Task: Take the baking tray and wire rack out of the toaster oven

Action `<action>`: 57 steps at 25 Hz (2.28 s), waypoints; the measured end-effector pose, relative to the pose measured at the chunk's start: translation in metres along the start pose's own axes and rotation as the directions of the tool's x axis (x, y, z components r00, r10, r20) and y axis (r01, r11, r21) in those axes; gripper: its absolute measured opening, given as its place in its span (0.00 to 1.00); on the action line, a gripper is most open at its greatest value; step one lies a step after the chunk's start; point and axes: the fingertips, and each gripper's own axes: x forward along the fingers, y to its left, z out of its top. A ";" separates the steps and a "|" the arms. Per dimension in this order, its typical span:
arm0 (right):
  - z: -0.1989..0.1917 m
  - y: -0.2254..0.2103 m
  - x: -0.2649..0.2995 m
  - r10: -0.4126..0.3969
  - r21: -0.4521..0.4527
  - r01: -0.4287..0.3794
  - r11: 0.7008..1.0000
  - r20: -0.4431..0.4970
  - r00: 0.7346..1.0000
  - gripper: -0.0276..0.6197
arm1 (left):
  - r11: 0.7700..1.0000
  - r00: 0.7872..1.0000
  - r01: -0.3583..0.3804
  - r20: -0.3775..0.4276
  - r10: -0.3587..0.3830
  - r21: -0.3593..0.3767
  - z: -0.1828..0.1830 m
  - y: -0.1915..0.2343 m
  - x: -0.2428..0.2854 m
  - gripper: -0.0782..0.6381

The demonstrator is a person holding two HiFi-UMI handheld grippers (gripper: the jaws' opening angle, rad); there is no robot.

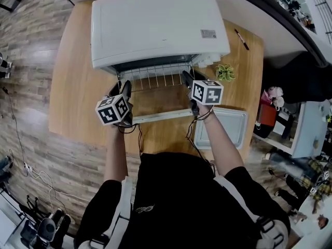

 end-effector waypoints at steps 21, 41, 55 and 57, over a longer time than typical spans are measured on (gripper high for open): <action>-0.045 0.014 -0.053 0.033 0.054 -0.033 0.998 0.015 0.999 0.28 | 1.000 1.000 0.000 -0.007 0.000 -0.010 -0.044 -0.020 -0.059 0.33; -0.096 -0.007 -0.149 0.036 0.063 -0.041 0.997 0.073 0.997 0.27 | 1.000 1.000 0.014 0.002 -0.014 -0.010 -0.108 -0.088 -0.120 0.34; -0.181 -0.143 -0.275 -0.161 0.234 0.135 0.963 0.094 0.983 0.27 | 0.972 0.975 0.205 -0.112 -0.192 0.118 -0.179 -0.247 -0.086 0.34; -0.193 -0.157 -0.291 -0.184 0.246 0.156 0.957 0.095 0.978 0.27 | 0.966 0.970 0.225 -0.129 -0.208 0.131 -0.191 -0.265 -0.084 0.34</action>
